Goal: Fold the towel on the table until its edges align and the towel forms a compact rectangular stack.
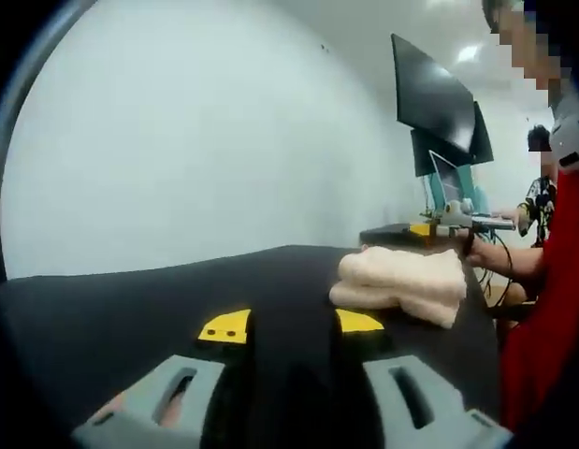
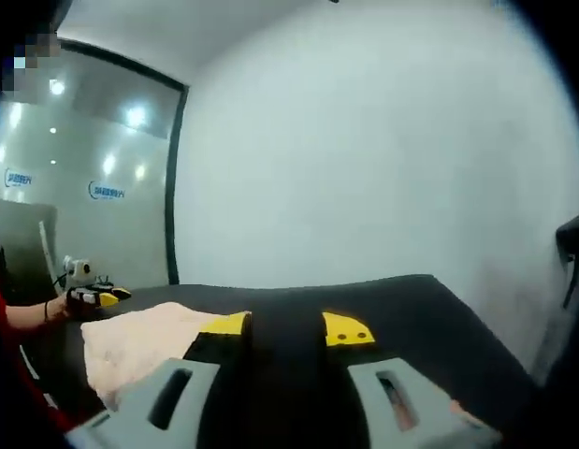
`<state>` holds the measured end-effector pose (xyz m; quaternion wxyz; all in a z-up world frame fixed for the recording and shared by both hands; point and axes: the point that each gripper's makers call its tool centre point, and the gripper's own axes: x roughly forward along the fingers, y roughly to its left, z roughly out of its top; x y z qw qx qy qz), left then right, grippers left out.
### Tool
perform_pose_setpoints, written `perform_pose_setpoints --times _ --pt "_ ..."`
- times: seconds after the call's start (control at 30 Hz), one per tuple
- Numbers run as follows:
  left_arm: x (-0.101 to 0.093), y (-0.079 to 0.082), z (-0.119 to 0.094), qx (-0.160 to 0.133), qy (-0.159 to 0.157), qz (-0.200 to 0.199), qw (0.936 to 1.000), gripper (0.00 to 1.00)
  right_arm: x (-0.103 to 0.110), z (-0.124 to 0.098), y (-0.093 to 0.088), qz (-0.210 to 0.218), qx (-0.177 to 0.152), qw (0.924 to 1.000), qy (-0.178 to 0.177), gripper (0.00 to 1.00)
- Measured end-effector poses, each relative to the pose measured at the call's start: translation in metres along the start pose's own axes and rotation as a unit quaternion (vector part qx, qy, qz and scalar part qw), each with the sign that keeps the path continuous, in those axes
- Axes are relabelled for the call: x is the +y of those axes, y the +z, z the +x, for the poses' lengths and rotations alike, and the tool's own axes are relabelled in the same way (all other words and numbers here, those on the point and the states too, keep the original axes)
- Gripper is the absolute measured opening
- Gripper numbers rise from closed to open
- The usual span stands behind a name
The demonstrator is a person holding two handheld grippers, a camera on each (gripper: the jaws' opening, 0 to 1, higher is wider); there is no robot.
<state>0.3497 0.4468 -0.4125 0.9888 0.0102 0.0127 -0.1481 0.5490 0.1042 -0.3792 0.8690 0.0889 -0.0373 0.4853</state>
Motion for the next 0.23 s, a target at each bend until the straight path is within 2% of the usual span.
perform_pose_setpoints --times 0.23 --pt "0.0005 0.0045 -0.0015 -0.013 -0.005 -0.006 0.9999 0.26 0.0123 0.0049 0.0039 -0.011 -0.004 0.9999 0.010 0.22"
